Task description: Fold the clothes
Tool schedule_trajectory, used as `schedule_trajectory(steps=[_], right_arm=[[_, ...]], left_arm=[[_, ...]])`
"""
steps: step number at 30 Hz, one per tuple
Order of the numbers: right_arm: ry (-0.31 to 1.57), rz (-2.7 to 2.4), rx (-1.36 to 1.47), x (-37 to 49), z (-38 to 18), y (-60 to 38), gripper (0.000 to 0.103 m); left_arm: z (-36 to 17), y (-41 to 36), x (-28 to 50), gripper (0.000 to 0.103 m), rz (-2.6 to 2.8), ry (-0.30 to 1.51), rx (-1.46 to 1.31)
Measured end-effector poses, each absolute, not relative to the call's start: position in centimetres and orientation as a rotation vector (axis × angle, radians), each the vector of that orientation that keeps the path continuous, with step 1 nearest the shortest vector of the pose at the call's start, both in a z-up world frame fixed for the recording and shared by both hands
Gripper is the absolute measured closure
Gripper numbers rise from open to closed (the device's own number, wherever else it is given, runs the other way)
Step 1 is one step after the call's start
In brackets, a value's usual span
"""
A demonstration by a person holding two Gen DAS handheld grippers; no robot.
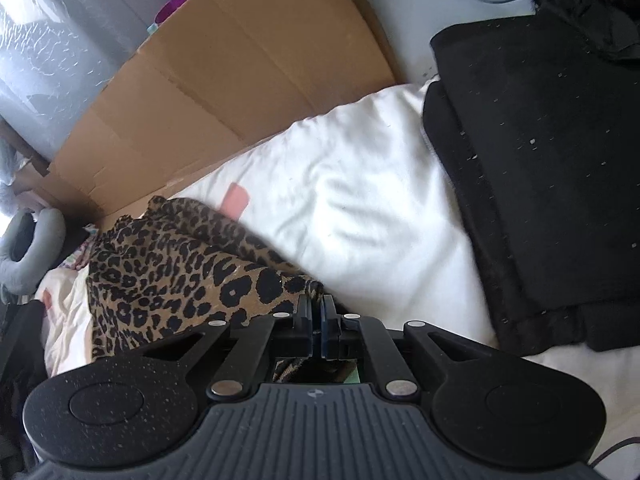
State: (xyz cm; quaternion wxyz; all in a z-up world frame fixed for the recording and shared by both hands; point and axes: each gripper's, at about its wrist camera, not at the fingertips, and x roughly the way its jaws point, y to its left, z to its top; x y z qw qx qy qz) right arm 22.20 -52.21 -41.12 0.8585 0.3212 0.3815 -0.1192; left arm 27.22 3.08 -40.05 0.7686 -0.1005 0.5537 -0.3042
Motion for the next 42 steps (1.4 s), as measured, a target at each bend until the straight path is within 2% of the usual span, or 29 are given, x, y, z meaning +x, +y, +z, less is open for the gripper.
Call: schedule_trajectory(steps=[8,11,23,31,32,36,38,40,42], right_arm=[[0.856,-0.27,0.638,22.6,-43.3,-51.8,0.101],[0.863,-0.282,0.625,22.6,-42.9,-51.7,0.1],[0.816,-0.235,0.534,21.1,-38.8,-50.8,0.098],[0.85,-0.128,0.514,21.8,-39.0,-48.3,0.098],[0.858,-0.122,0.502,22.0,-39.2,-48.1,0.096],[0.879,-0.124,0.468,22.6,-39.9,-47.6,0.075],[0.895,-0.13,0.454,22.9,-40.4,-47.6,0.075],[0.908,-0.139,0.441,23.2,-40.8,-47.6,0.07],[0.917,-0.145,0.436,23.4,-41.2,-47.7,0.069]], left_arm=[[-40.6,3.6,27.7,0.093,-0.653,1.233,-0.251],[-40.5,3.5,27.8,0.087,-0.659,1.231,-0.267],[-39.0,6.6,27.5,0.086,-0.636,1.209,-0.216],[-40.7,4.9,26.9,0.073,-0.673,1.252,-0.128],[-40.7,4.8,27.0,0.071,-0.679,1.247,-0.139],[-40.6,4.4,27.1,0.067,-0.703,1.229,-0.181],[-40.6,4.2,27.2,0.062,-0.715,1.22,-0.202],[-40.6,4.0,27.3,0.054,-0.727,1.21,-0.223],[-40.6,3.8,27.3,0.053,-0.738,1.2,-0.244]])
